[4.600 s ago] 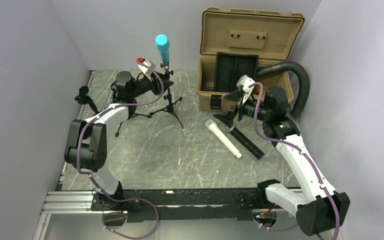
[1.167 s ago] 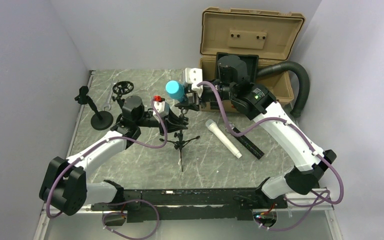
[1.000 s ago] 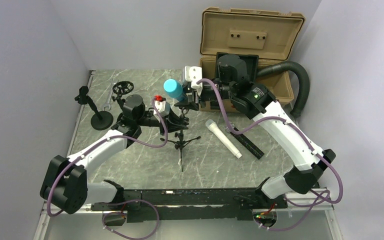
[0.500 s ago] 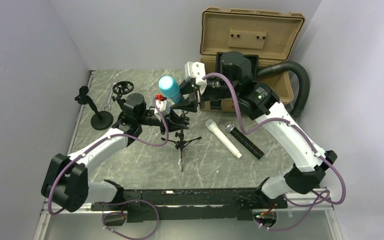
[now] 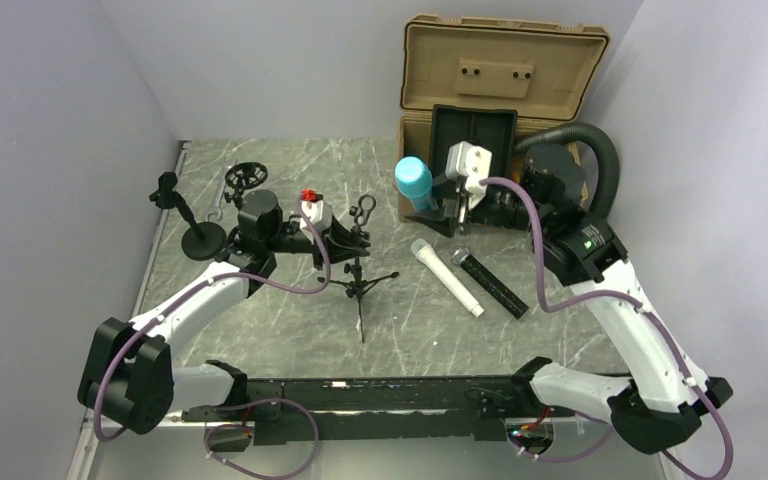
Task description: Remove the microphone from the stand
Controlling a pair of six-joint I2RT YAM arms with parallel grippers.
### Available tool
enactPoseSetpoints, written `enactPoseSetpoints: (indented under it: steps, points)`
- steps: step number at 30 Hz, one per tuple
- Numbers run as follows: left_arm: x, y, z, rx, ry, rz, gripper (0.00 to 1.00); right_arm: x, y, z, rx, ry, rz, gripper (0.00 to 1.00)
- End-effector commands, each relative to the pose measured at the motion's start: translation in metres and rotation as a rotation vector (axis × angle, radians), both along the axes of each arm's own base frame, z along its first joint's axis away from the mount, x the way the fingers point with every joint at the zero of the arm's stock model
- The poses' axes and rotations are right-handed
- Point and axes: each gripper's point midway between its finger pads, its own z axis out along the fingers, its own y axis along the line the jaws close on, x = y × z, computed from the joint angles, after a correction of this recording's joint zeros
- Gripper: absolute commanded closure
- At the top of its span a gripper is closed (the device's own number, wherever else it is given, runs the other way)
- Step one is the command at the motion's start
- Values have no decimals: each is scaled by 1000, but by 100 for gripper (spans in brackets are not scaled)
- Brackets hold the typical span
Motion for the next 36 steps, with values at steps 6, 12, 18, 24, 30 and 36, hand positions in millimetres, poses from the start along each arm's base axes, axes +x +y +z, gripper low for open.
enactPoseSetpoints:
  steps: [6,12,18,24,30,36]
  points:
    - [15,19,-24,48,-39,97,100,20,-42,-106,-149,164,-218,96]
    - [15,22,-22,51,-60,109,100,19,-70,-182,-284,341,-332,97]
    - [19,27,-16,47,-67,153,100,10,-73,-243,-343,550,-339,97]
    - [23,36,-10,32,-92,193,100,7,-62,-280,-368,715,-305,97]
    - [26,41,-12,33,-99,233,100,16,-54,-315,-411,885,-347,94]
    - [33,43,-6,22,-58,279,100,23,-48,-345,-459,1034,-382,88]
